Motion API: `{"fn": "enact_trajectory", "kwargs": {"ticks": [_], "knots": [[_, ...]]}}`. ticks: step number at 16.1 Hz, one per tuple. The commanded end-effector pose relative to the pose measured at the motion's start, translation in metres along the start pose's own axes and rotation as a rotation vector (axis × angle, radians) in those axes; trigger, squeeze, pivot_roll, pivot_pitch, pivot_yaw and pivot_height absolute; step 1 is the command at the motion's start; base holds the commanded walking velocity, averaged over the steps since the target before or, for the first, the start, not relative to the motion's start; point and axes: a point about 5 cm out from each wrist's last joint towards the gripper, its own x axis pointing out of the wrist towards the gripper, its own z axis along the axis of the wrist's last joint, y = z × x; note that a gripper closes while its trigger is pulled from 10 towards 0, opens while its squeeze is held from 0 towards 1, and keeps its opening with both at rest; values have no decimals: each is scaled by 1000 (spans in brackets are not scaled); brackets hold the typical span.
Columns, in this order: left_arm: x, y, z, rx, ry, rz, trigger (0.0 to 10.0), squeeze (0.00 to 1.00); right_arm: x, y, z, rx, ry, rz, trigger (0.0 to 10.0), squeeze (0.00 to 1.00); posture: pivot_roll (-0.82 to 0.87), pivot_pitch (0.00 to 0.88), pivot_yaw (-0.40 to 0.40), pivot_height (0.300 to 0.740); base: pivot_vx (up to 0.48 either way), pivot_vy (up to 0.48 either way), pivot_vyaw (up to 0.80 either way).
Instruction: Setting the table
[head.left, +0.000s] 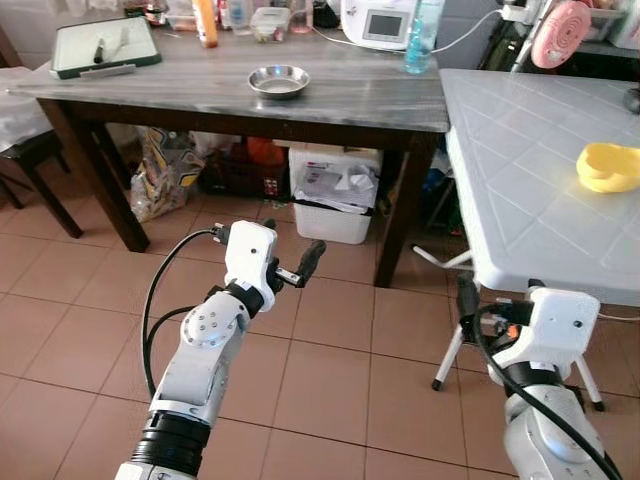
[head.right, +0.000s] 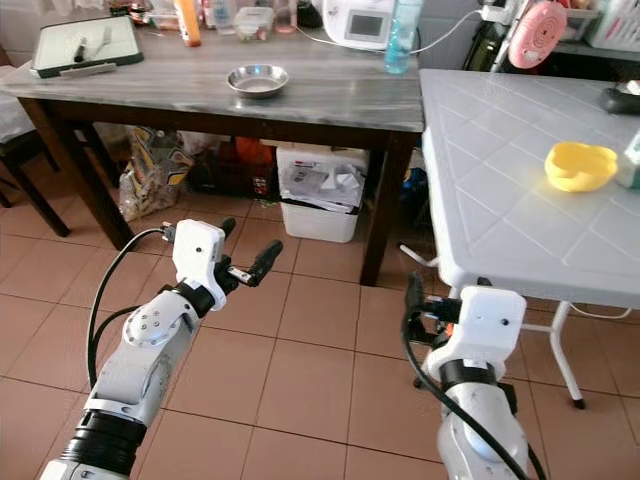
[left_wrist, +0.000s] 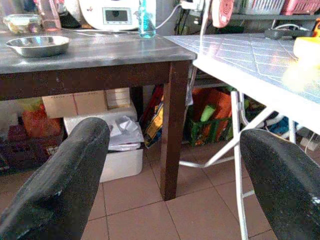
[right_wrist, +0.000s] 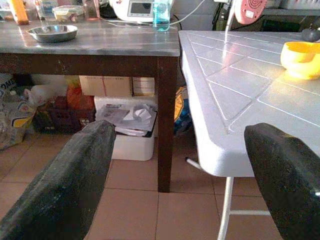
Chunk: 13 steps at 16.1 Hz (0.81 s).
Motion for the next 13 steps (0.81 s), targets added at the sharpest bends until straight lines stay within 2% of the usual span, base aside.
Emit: {"fn": "enact_trajectory", "kwargs": {"ticks": [1, 6, 8, 13], "knots": [[3, -2, 2, 1, -6, -13, 10000, 0, 0, -2, 0, -34, -5, -15, 10000, 0, 15, 103, 5, 740, 0, -330, 0], [4, -2, 2, 2, -4, -16, 10000, 0, 1, -7, -1, -26, 1, -62, 10000, 0, 15, 102, 7, 740, 0, -334, 0], [4, -3, 1, 0, -4, -17, 10000, 0, 1, -5, -1, -33, 9, -46, 10000, 0, 13, 102, 7, 740, 0, -341, 0], [5, -5, -1, -4, 1, -20, 10000, 0, -4, -8, 4, -37, -39, -49, 10000, 0, 4, 102, 8, 740, 0, -350, 0]]}}
